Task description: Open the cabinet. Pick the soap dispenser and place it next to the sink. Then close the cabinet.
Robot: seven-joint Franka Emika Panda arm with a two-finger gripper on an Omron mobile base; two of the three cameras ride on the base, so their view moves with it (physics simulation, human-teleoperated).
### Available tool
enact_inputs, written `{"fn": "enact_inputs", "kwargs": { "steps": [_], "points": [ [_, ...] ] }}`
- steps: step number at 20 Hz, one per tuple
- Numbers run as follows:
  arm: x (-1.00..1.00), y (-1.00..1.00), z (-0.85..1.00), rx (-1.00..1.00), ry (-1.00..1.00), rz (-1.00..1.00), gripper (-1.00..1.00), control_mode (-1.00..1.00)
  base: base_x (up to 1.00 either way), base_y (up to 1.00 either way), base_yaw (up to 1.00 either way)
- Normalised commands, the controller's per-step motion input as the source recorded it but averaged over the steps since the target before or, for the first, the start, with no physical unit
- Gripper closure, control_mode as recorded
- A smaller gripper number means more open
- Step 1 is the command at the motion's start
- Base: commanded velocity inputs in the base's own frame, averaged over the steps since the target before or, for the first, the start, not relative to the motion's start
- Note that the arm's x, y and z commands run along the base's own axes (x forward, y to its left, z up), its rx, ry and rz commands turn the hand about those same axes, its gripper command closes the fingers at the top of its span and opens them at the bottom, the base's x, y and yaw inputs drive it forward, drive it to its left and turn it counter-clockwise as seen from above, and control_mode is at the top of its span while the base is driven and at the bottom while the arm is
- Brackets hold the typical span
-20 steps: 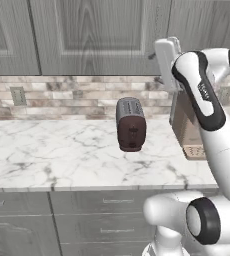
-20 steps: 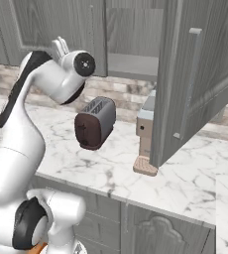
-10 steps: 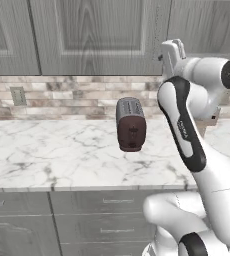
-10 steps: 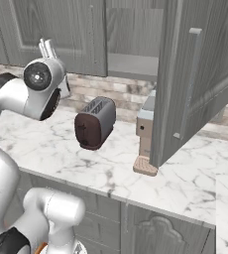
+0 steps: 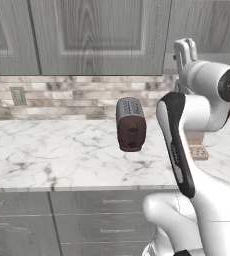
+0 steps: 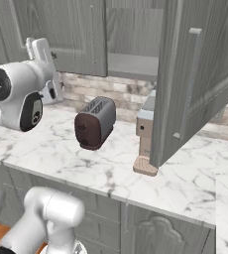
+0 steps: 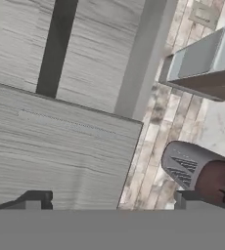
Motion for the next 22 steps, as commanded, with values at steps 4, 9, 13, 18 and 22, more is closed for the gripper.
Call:
{"fn": "enact_inputs", "kwargs": {
  "steps": [4,9,13,18,22],
  "points": [
    [-0.53,-0.18,0.15,0.00,-0.04,-0.36,-1.00,-1.00,0.00,0.00,0.00],
    [-0.46,-0.18,0.12,0.00,0.00,-0.46,-1.00,-1.00,0.00,0.00,0.00],
    [-0.48,-0.20,0.11,0.01,0.00,-0.44,-1.00,-1.00,0.00,0.00,0.00],
    [-0.53,-0.23,0.14,0.03,0.00,-0.39,-1.00,-1.00,0.00,0.00,0.00],
    [-0.65,-0.25,0.11,0.01,-0.02,-0.28,-1.00,-1.00,0.00,0.00,0.00]
  ]
}}
